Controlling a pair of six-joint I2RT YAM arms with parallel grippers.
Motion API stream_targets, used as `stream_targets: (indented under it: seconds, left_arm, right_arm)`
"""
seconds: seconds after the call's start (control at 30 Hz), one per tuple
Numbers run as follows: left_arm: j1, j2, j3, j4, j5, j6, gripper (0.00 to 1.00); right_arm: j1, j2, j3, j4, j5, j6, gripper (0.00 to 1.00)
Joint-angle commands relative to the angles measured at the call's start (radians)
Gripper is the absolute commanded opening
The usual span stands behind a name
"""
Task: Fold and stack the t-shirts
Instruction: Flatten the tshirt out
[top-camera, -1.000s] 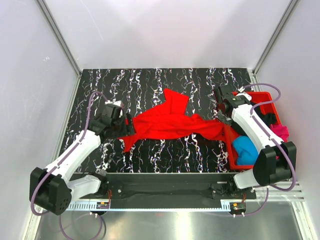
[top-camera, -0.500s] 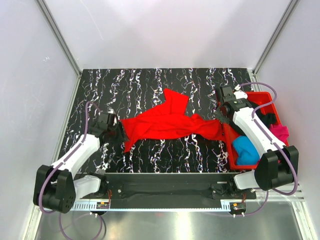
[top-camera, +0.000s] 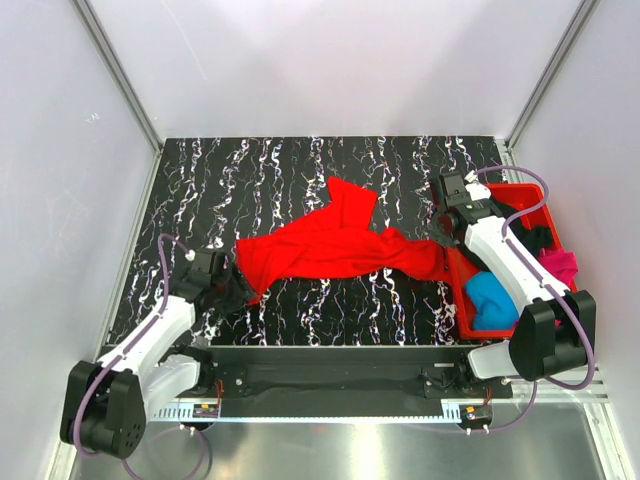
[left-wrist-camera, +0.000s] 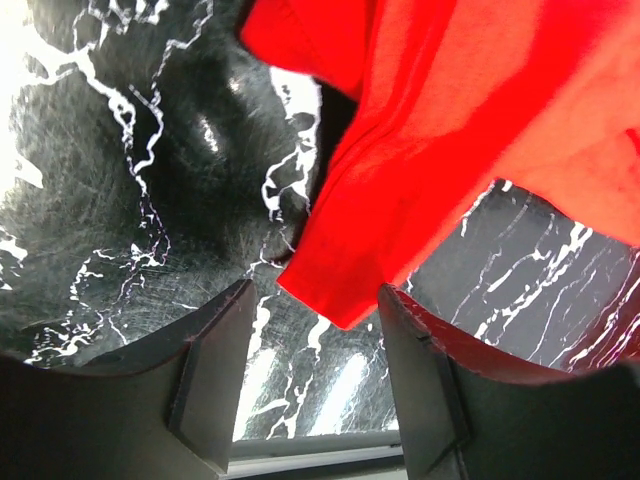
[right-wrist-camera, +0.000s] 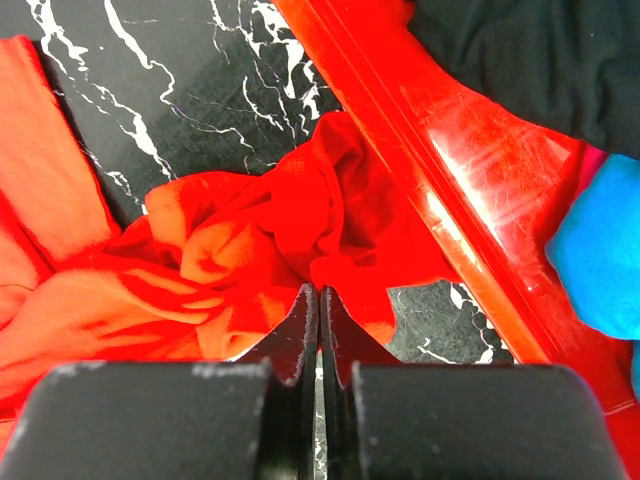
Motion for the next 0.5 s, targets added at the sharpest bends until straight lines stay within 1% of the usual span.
stream_targets:
  seconds: [0.0, 0.1, 0.23, 0.3, 0.33, 0.37, 0.47]
  left_arm:
    - [0.010, 0.005, -0.029, 0.084, 0.019, -0.076, 0.58]
    - [0.024, 0.004, -0.071, 0.152, 0.069, -0.105, 0.59]
    - [0.030, -0.012, -0.108, 0.174, 0.075, -0.131, 0.57]
    - [0.030, -0.012, -0.114, 0.170, 0.065, -0.131, 0.54]
    - [0.030, -0.012, -0.117, 0.171, 0.059, -0.131, 0.51]
    - [0.030, -0.013, -0.117, 0.170, 0.046, -0.131, 0.45]
    - [0.030, -0.013, -0.108, 0.148, 0.013, -0.120, 0.40]
  right_arm:
    - [-0.005, -0.034, -0.004, 0.020, -0.008, -0.013, 0.00]
    - [-0.005, -0.035, -0.004, 0.017, -0.011, -0.016, 0.00]
    - [-0.005, -0.042, -0.010, 0.020, -0.013, -0.018, 0.00]
    - [-0.005, -0.045, -0.013, 0.022, -0.014, -0.018, 0.00]
    - [-0.003, -0.046, -0.013, 0.022, -0.017, -0.019, 0.00]
    - [-0.005, -0.043, -0.015, 0.025, -0.020, -0.018, 0.00]
    - [-0.005, -0.042, -0.013, 0.026, -0.029, -0.021, 0.00]
